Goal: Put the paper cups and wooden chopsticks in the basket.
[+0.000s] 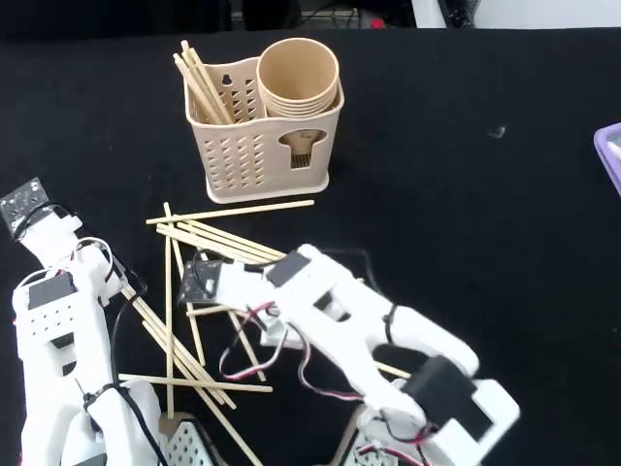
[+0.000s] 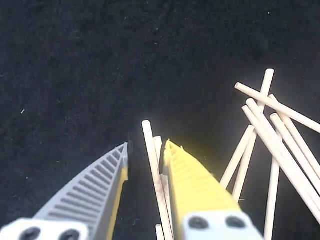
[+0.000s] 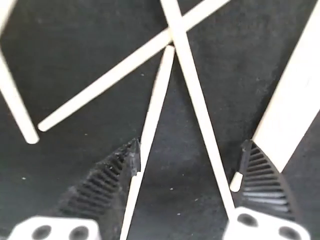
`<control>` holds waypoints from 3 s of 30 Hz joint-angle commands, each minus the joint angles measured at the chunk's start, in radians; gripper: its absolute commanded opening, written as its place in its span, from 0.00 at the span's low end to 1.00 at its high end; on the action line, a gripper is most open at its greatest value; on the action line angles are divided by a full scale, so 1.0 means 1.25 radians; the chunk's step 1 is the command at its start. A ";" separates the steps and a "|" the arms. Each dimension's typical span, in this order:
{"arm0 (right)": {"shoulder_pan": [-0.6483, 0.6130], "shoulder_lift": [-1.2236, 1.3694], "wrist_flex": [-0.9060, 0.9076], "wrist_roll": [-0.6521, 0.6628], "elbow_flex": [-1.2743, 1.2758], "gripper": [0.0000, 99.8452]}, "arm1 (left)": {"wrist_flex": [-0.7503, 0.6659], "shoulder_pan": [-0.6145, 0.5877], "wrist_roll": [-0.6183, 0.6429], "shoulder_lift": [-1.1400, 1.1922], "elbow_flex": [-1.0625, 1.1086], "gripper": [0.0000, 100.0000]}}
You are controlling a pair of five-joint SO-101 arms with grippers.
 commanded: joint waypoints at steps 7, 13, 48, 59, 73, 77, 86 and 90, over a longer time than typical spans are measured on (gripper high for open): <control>0.021 0.015 -0.012 -0.016 -0.037 0.04 | -0.012 -0.010 0.009 0.001 -0.015 0.12; 0.025 0.014 -0.012 -0.025 -0.040 0.02 | -0.012 -0.012 0.009 0.001 -0.015 0.12; 0.225 -0.328 -0.005 0.037 0.251 0.07 | -0.007 -0.012 0.009 0.001 -0.021 0.12; 0.225 -0.184 -0.081 0.037 0.246 0.17 | -0.007 -0.012 0.009 0.001 -0.021 0.12; 0.230 -0.368 0.091 0.037 0.168 0.01 | -0.007 -0.012 0.009 0.001 -0.021 0.12; 0.225 -0.519 0.151 -0.022 0.133 0.01 | -0.007 -0.012 0.009 0.001 -0.021 0.12; 0.225 -0.553 0.059 -0.012 0.320 0.01 | -0.009 -0.012 0.009 0.001 -0.021 0.12; 0.226 -0.495 -0.020 -0.012 0.369 0.01 | -0.009 -0.012 0.009 0.001 -0.019 0.12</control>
